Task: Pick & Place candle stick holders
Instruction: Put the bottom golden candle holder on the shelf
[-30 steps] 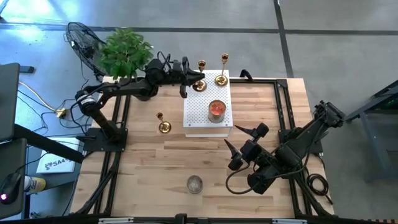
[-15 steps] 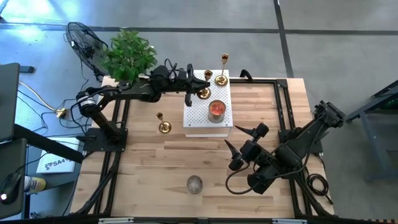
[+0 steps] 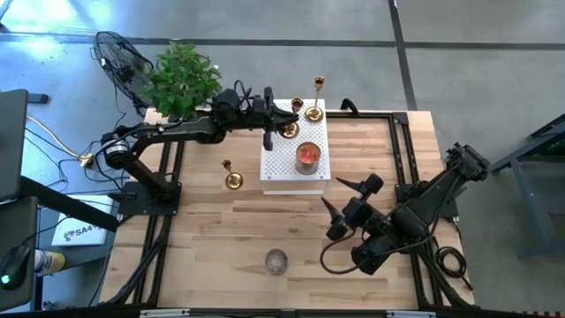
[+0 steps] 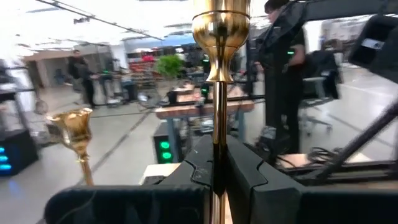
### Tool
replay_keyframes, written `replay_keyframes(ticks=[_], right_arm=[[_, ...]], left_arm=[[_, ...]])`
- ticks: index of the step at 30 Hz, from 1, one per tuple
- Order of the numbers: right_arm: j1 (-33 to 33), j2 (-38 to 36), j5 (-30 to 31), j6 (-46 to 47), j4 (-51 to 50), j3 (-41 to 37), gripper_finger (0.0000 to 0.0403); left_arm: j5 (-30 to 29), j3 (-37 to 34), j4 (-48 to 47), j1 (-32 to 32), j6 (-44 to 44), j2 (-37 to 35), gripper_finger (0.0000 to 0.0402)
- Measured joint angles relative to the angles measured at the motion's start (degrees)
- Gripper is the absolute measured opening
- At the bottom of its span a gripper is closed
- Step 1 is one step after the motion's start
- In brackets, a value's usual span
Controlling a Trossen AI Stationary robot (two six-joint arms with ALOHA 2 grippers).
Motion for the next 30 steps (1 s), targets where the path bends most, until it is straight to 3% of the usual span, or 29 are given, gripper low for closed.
replay_keyframes(ticks=[11, 16, 23, 30], right_arm=[[0.02, 0.0, -0.15, 0.46, -0.38, 0.0, 0.0293], [0.01, 0.0, -0.39, 0.44, -0.6, 0.0, 0.0293], [0.0, 0.0, -0.39, 0.42, -1.12, 0.0, 0.0291], [0.02, 0.0, -0.39, 0.42, -2.01, 0.0, 0.0287]], left_arm=[[-21.58, -0.02, 0.37, -6.56, 7.09, -0.77, 0.001], [-33.05, -0.02, 0.45, -7.49, 4.84, -0.75, 0.001], [-41.43, -0.02, 3.27, -7.36, -1.23, 1.18, 0.001], [-45.37, -0.07, 4.64, -7.36, -3.17, 3.6, 0.001]])
